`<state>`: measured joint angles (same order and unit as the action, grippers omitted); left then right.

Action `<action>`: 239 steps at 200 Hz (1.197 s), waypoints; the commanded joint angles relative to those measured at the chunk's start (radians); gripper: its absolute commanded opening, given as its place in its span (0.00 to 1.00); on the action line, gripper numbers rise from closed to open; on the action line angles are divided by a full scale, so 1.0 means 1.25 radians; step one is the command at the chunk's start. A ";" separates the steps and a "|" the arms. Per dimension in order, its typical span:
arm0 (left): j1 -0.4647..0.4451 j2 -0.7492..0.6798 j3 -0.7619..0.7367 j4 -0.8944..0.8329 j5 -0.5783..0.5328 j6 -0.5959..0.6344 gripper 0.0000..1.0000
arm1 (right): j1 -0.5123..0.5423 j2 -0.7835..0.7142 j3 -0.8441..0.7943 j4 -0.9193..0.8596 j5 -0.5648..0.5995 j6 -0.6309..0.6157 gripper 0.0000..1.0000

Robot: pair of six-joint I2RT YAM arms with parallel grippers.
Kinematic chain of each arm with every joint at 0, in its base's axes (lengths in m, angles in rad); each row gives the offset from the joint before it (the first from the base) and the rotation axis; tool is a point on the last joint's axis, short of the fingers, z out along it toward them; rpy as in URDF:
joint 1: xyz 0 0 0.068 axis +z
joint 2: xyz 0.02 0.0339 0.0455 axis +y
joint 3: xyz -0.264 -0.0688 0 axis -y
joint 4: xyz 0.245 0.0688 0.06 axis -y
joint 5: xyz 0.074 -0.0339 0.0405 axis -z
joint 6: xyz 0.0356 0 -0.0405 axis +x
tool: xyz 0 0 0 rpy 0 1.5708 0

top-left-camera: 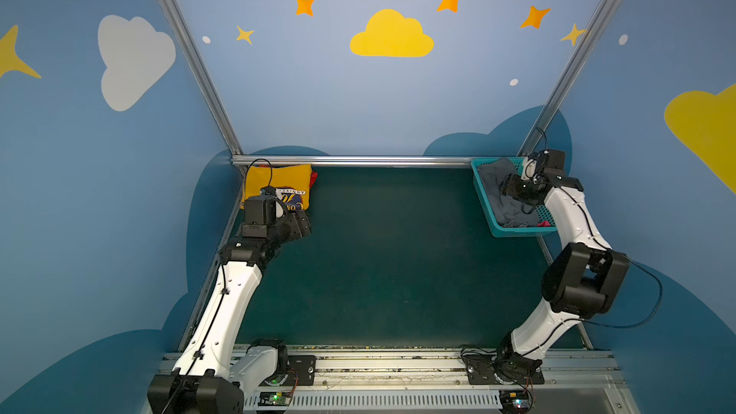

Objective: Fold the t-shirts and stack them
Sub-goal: 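Grasp the grey t-shirt in the basket with the right gripper while the left arm advances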

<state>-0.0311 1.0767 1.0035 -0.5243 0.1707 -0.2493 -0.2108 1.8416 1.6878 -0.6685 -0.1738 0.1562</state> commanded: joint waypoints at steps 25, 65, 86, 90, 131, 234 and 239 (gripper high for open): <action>0.021 0.007 -0.011 0.016 0.026 -0.016 0.91 | -0.049 0.218 0.205 -0.177 -0.173 0.009 0.55; 0.042 0.022 -0.022 0.038 0.066 -0.038 0.90 | -0.051 0.314 0.263 -0.185 -0.219 0.024 0.57; 0.051 0.024 -0.025 0.035 0.078 -0.041 0.90 | -0.051 0.344 0.276 -0.180 -0.241 0.035 0.57; 0.052 0.022 -0.025 0.035 0.078 -0.041 0.90 | -0.051 0.348 0.276 -0.177 -0.245 0.037 0.58; 0.054 0.016 -0.037 0.045 0.073 -0.041 0.90 | -0.049 0.385 0.284 -0.159 -0.271 0.062 0.53; 0.057 0.004 -0.042 0.049 0.078 -0.043 0.90 | -0.051 0.274 0.250 -0.137 -0.259 0.080 0.00; 0.057 0.002 -0.042 0.051 0.078 -0.044 0.90 | -0.050 0.258 0.237 -0.127 -0.259 0.081 0.00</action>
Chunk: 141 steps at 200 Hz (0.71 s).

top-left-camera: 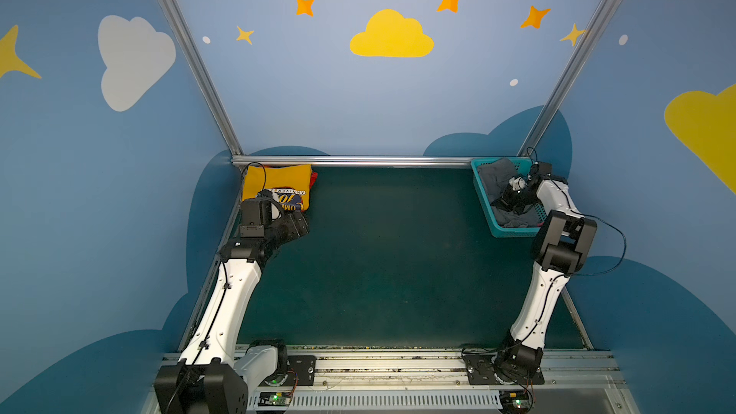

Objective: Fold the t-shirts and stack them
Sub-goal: 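Grasp the grey t-shirt in the basket with the right gripper while the left arm advances, then lift the grey t-shirt from the basket and drop it on the table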

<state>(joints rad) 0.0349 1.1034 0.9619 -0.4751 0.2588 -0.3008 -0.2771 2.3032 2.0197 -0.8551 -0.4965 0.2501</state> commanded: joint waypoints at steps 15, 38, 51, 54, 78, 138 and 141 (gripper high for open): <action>0.004 -0.022 -0.013 0.015 0.007 -0.003 0.90 | 0.002 -0.161 -0.060 0.047 0.011 0.008 0.00; 0.006 -0.020 -0.017 0.020 0.011 -0.006 0.89 | 0.003 -0.236 -0.105 0.080 0.031 0.009 0.00; 0.006 -0.018 -0.016 0.021 0.020 -0.006 0.89 | 0.003 -0.285 -0.143 0.109 0.035 0.014 0.00; 0.006 -0.018 -0.016 0.021 0.021 -0.006 0.89 | 0.004 -0.296 -0.153 0.117 0.035 0.015 0.00; 0.006 -0.020 -0.017 0.023 0.024 -0.005 0.89 | 0.010 -0.386 -0.223 0.171 0.039 0.019 0.00; 0.006 -0.028 -0.023 0.028 0.029 -0.005 0.88 | 0.097 -0.669 -0.384 0.354 0.108 -0.002 0.00; 0.006 -0.029 -0.023 0.028 0.029 -0.004 0.88 | 0.101 -0.676 -0.385 0.360 0.109 -0.005 0.00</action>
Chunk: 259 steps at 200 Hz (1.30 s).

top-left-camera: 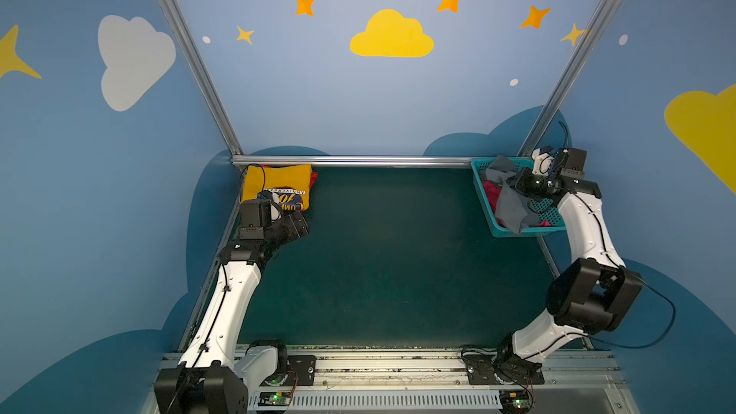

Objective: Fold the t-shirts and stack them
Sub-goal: 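Lift the grey t-shirt from the basket and drop it on the table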

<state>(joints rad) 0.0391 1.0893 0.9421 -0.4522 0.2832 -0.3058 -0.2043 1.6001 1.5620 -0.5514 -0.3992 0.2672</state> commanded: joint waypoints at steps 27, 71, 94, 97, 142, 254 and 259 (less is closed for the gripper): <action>0.002 -0.022 -0.010 0.011 0.009 0.000 0.88 | 0.094 -0.211 -0.023 0.150 0.040 -0.036 0.00; 0.002 -0.021 -0.009 0.013 0.014 0.001 0.88 | 0.189 -0.306 0.057 0.142 -0.035 -0.049 0.00; 0.002 -0.022 -0.010 0.014 0.016 0.001 0.88 | 0.243 -0.315 0.114 0.138 -0.105 -0.025 0.00; 0.002 -0.023 -0.010 0.014 0.016 0.000 0.88 | 0.252 -0.315 0.122 0.137 -0.114 -0.022 0.00; 0.003 -0.033 -0.012 0.016 0.015 0.000 0.88 | 0.403 -0.294 0.211 0.125 -0.169 -0.020 0.00; 0.002 -0.050 -0.017 0.017 0.015 -0.001 0.88 | 0.547 -0.213 0.335 -0.042 -0.027 -0.133 0.00; 0.003 -0.050 -0.017 0.016 0.015 -0.001 0.87 | 0.547 -0.214 0.329 -0.051 -0.021 -0.134 0.00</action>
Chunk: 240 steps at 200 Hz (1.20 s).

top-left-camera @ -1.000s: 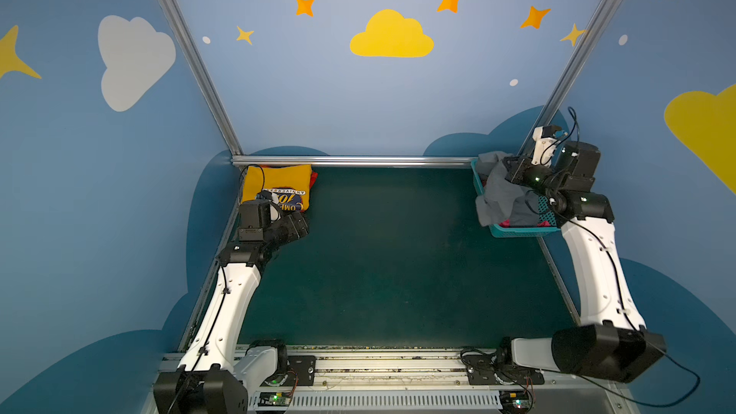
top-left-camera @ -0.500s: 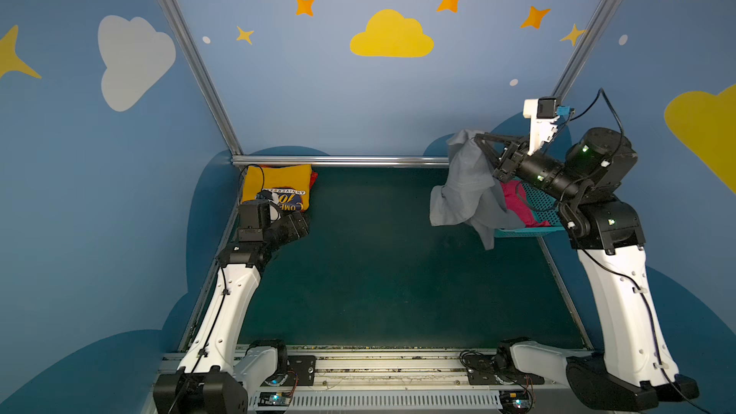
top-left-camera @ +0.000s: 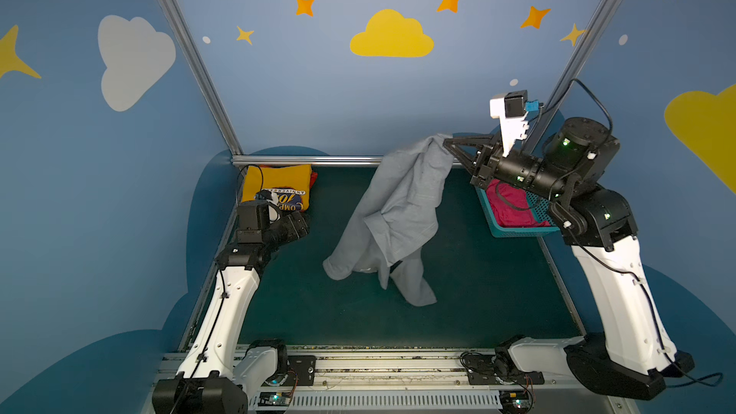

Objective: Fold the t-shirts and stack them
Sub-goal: 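Lift the grey t-shirt from the basket and drop it on the table, then grasp the grey t-shirt edge with the left gripper and drag it toward the robot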

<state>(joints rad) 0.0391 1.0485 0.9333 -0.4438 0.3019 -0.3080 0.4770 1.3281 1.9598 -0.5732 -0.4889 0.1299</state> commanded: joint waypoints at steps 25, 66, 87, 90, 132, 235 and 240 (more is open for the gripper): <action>0.002 -0.019 -0.010 0.008 -0.003 0.001 0.86 | -0.009 -0.014 -0.088 -0.048 0.086 -0.016 0.00; 0.001 -0.013 -0.013 0.004 0.002 -0.004 0.75 | -0.113 -0.048 -0.371 -0.014 0.068 0.064 0.00; -0.007 0.000 -0.012 0.002 0.014 -0.007 0.68 | -0.202 -0.024 -0.493 -0.009 0.034 0.092 0.00; -0.009 0.003 -0.012 0.000 0.014 -0.008 0.67 | -0.218 -0.016 -0.508 -0.012 0.031 0.092 0.00; -0.143 0.057 0.016 -0.052 -0.027 -0.012 0.60 | -0.311 0.130 -0.511 -0.126 0.082 0.031 0.00; -0.657 0.409 0.177 -0.097 -0.102 -0.094 0.69 | -0.339 0.270 -0.478 -0.194 0.306 0.026 0.04; -0.671 0.435 0.197 -0.106 -0.097 -0.092 0.69 | -0.343 0.265 -0.482 -0.188 0.301 0.029 0.05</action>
<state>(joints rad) -0.7181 1.4765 1.0828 -0.5011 0.1848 -0.4263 0.0654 1.6749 1.3579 -0.7895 -0.1772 0.1570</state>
